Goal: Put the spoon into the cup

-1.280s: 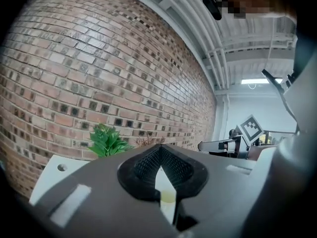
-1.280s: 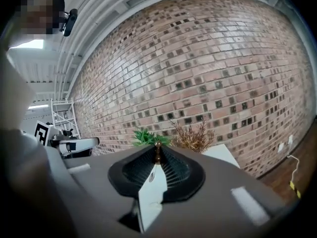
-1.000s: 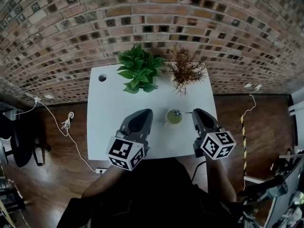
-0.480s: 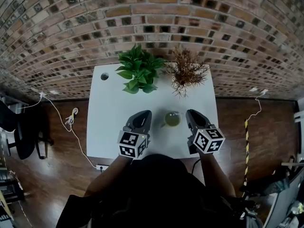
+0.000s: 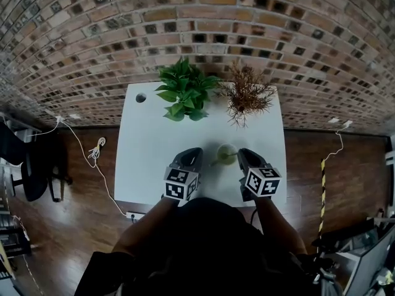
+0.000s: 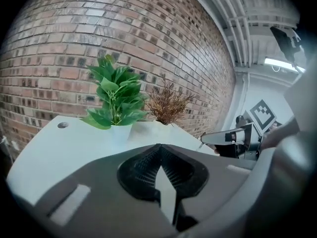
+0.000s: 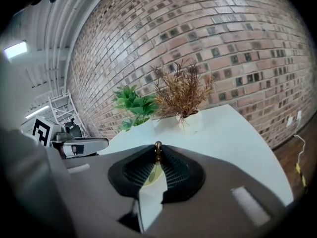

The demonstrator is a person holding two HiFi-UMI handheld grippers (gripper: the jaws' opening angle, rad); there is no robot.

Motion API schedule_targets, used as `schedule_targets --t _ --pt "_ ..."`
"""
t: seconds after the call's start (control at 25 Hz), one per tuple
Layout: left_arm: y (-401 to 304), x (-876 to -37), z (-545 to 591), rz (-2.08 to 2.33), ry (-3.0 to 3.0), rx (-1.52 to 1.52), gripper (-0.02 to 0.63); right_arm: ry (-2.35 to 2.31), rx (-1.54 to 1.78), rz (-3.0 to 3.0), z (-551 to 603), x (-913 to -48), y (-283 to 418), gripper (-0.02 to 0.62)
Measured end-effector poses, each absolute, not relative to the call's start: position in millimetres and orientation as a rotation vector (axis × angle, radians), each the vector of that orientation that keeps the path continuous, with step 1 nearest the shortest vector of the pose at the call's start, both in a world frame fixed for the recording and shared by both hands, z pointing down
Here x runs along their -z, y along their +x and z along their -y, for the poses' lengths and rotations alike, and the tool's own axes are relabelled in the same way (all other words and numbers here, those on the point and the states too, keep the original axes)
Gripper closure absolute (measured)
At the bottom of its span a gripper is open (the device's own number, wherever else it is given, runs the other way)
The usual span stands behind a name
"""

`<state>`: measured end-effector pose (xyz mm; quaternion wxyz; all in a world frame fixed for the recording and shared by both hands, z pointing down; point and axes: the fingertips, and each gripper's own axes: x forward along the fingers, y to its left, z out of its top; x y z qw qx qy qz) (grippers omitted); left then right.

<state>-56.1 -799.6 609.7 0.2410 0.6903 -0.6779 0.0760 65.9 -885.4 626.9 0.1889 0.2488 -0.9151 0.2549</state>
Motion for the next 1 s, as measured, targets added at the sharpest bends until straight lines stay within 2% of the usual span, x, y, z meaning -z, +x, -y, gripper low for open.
schedule_targets --t 0.84,1.0 --pt "-46.4 -614.2 795.1 1.772 1.908 -0.187 0.612 0.761 -0.765 2.511 889.4 -658.0 63.2 0.543" --pt "-52.3 -605.7 795.4 1.789 1.894 -0.158 0.612 0.755 -0.696 2.487 888.5 -660.8 61.8 0.524"
